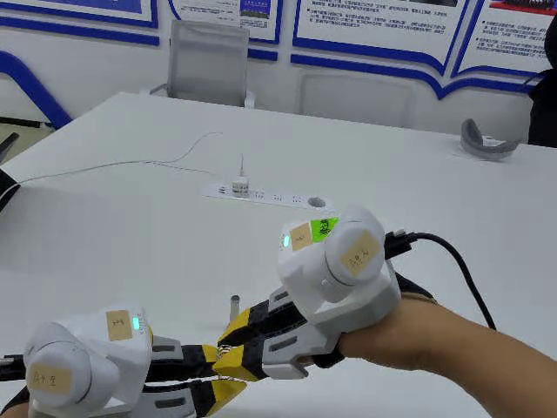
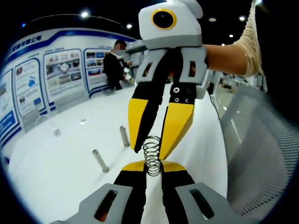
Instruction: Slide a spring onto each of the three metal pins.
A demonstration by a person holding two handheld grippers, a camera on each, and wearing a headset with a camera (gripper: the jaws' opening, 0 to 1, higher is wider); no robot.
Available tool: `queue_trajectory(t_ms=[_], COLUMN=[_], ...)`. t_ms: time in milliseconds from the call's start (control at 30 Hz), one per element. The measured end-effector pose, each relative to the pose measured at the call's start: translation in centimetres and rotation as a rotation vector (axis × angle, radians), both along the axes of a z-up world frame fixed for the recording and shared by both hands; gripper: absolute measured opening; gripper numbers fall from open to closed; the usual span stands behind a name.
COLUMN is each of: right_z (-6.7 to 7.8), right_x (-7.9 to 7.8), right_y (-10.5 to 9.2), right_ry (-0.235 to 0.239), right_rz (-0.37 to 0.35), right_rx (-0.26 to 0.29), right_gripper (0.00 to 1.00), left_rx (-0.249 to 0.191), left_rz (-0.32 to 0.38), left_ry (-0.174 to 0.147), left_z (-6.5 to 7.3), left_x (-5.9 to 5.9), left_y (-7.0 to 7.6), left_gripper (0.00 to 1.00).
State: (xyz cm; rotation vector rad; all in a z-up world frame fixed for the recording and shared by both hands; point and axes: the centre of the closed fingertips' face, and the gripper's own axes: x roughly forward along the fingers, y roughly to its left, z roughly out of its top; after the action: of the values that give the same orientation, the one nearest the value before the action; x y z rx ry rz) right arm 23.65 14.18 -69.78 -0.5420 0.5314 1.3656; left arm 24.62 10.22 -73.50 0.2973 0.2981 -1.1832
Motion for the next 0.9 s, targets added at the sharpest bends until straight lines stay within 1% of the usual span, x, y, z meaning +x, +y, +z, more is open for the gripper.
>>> queue_trajectory(t_ms=[67,133,167,233,300,500,633,733,833,900], right_z=[-0.1,-0.2,-0.1,-0.1,0.0,-0.1,-0.1,0.0,0.0,0.1], right_x=[0.0,0.1,0.2,0.2,0.3,0.5,0.8,1.0,1.2,1.3], right_y=[-0.1,-0.1,-0.1,0.0,0.1,0.2,0.3,0.3,0.3,0.2], right_ry=[-0.001,-0.004,-0.008,-0.003,-0.010,-0.009,-0.002,0.004,0.004,0.004], right_rz=[-0.001,-0.005,-0.008,-0.014,-0.015,-0.022,-0.040,-0.049,-0.055,-0.061], right_rx=[-0.002,-0.001,0.004,0.011,0.014,0.016,0.024,0.030,0.033,0.035], right_gripper=[0.13,0.13,0.13,0.13,0.13,0.12,0.12,0.12,0.12,0.12], left_rx=[-0.005,-0.028,-0.029,-0.023,-0.019,-0.023,-0.019,-0.017,-0.014,-0.014], left_rz=[0.005,0.018,0.019,0.019,0.018,0.026,0.042,0.054,0.060,0.070], left_ry=[0.007,0.026,0.027,0.024,0.025,0.028,0.008,0.009,0.006,0.010], left_z=[0.0,0.2,0.1,0.0,-0.1,-0.1,0.0,-0.1,-0.1,-0.2], left_x=[0.1,0.3,0.3,0.3,0.3,0.3,0.7,0.9,1.0,1.1], left_y=[0.1,0.2,0.2,0.2,0.2,0.3,0.5,0.6,0.8,0.9], left_gripper=[0.11,0.11,0.11,0.11,0.11,0.11,0.12,0.19,0.22,0.27])
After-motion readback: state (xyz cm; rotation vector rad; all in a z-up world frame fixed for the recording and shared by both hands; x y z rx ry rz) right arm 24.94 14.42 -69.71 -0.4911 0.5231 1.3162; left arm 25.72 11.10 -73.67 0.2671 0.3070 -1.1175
